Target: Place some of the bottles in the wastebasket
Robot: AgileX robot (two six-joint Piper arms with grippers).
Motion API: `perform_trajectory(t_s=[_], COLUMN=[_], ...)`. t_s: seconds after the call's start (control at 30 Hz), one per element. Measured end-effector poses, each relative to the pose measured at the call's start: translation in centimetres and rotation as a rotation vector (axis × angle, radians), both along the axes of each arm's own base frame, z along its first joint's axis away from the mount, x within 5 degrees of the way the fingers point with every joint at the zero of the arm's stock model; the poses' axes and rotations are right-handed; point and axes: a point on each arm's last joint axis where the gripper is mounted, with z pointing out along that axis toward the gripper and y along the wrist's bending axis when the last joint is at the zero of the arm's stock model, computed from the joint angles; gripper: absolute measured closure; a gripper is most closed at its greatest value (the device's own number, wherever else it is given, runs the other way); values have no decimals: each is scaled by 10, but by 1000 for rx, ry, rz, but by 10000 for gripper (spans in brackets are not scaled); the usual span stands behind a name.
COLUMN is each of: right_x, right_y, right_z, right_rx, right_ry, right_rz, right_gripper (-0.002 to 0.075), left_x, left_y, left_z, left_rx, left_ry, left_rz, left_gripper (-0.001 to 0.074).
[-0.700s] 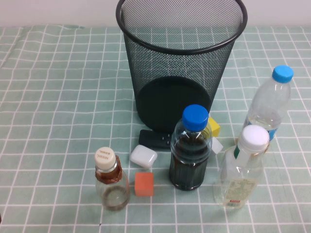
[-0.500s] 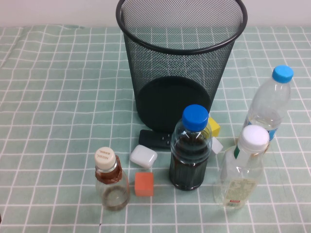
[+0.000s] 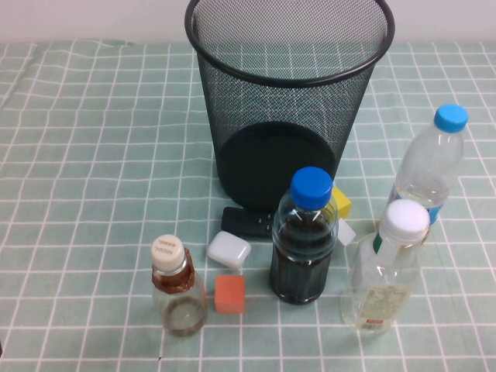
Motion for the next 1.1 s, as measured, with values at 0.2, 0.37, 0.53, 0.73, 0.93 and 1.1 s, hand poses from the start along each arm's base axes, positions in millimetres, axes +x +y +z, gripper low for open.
perform_trajectory(t_s=[0.2,0.37,0.53,0.73,0.93,1.1], right_x=[0,0,0,0,0,0], right_y=[0,0,0,0,0,0], right_z=[0,0,0,0,0,0], right_rx=[-5,0,0,0,-5,-5], right_ry=[0,0,0,0,0,0], right_rz=[-1,0,0,0,-1,-1], right_gripper=[733,733,733,733,733,733], left_x=[0,0,0,0,0,2], left_y=[0,0,0,0,-2,-5], left_z=[0,0,0,0,2,14], left_rx=[0,0,0,0,-91,-360], left_ry=[0,0,0,0,-7,-91], left_rz=[0,0,0,0,8,22], left_gripper=[740,740,740,740,740,740])
